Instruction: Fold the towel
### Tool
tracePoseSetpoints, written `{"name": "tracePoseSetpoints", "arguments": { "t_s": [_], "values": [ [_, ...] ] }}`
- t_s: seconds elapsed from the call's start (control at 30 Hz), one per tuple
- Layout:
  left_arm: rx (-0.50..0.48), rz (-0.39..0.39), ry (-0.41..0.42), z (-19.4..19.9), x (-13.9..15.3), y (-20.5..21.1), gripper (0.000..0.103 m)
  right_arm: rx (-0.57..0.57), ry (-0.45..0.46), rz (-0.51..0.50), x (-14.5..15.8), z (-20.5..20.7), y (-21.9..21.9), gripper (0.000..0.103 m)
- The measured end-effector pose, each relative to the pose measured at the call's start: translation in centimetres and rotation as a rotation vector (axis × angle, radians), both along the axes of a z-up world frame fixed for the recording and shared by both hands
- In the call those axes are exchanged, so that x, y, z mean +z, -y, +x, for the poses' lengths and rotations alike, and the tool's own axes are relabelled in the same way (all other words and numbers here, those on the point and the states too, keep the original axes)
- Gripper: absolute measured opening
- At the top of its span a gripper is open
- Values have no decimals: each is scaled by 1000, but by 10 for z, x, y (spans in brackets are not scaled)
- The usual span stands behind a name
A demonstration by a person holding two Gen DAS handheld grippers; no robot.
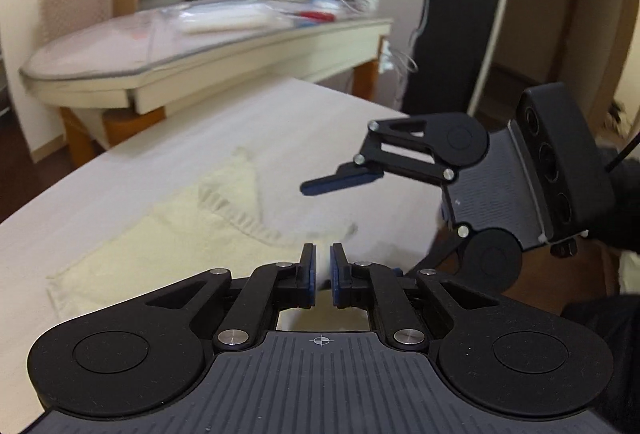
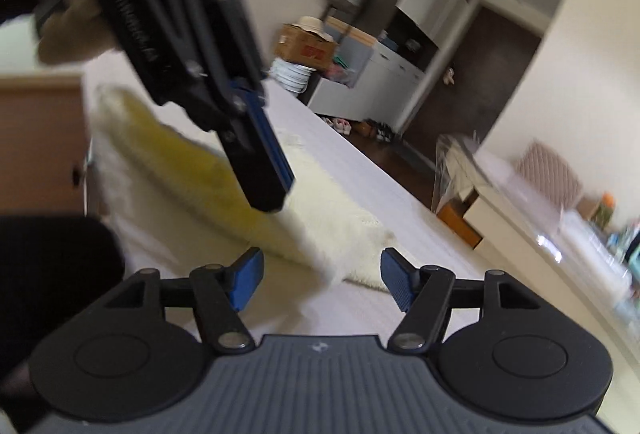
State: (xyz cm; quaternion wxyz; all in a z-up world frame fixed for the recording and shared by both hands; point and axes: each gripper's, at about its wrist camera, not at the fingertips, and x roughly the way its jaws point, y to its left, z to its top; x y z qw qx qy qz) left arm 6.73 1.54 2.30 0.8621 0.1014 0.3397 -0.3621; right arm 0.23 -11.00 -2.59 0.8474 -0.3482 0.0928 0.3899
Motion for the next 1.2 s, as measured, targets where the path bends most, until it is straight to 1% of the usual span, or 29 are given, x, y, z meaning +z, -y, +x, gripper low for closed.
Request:
{"name": "tracePoseSetpoints", "arguments": {
  "t_s": [0.07, 0.17, 0.23, 0.3, 0.33, 0.4, 0.43, 0.5, 0.57, 0.63, 0.67, 0.7, 0.77, 0.93, 1.0, 1.13, 1.2],
  "values": [
    [-7, 10, -5, -4, -5, 4, 8, 10, 43, -46, -5, -10, 0, 48],
    [4, 7, -13, -8, -8, 2, 8, 20, 75, -102, -12, -16, -4, 46],
    [33, 6, -8, -10, -8, -5, 9, 32, 105, -131, -15, -19, -8, 41],
    [63, 1, -3, -12, -6, -12, 10, 39, 115, -146, -16, -20, -11, 39],
    [99, -3, 4, -13, -4, -22, 10, 41, 121, -154, -16, -20, -13, 33],
    [164, 4, 18, -16, 0, -37, 10, 58, 114, -183, -18, -18, -17, 18],
    [199, 9, 25, -17, 1, -45, 11, 63, 113, -193, -20, -17, -19, 4],
    [270, 27, 37, -20, 4, -62, 19, 61, 117, -203, -20, -19, -19, 5],
    [329, 57, 49, -28, 5, -78, 28, 55, 115, -194, -16, -23, -14, 5],
    [358, 87, 64, -39, 4, -89, 31, 38, 118, -185, -10, -28, -6, 4],
    [371, 106, 74, -46, 4, -94, 35, 30, 119, -181, -6, -31, -2, 5],
    [369, 118, 81, -52, 3, -96, 36, 18, 111, -176, -3, -33, 4, 4],
    [338, 150, 99, -71, 0, -98, 40, -14, 86, -157, 3, -36, 15, 4],
    [228, 214, 172, -108, -11, -87, 43, -79, 27, -119, 14, -42, 31, 5],
    [176, 264, 219, -123, -18, -77, 43, -91, 20, -122, 17, -42, 31, 5],
    [84, 364, 274, -138, -32, -65, 43, -100, 18, -133, 20, -44, 30, 5],
    [44, 391, 291, -143, -36, -62, 44, -101, 22, -138, 21, -44, 29, 5]
  ]
}}
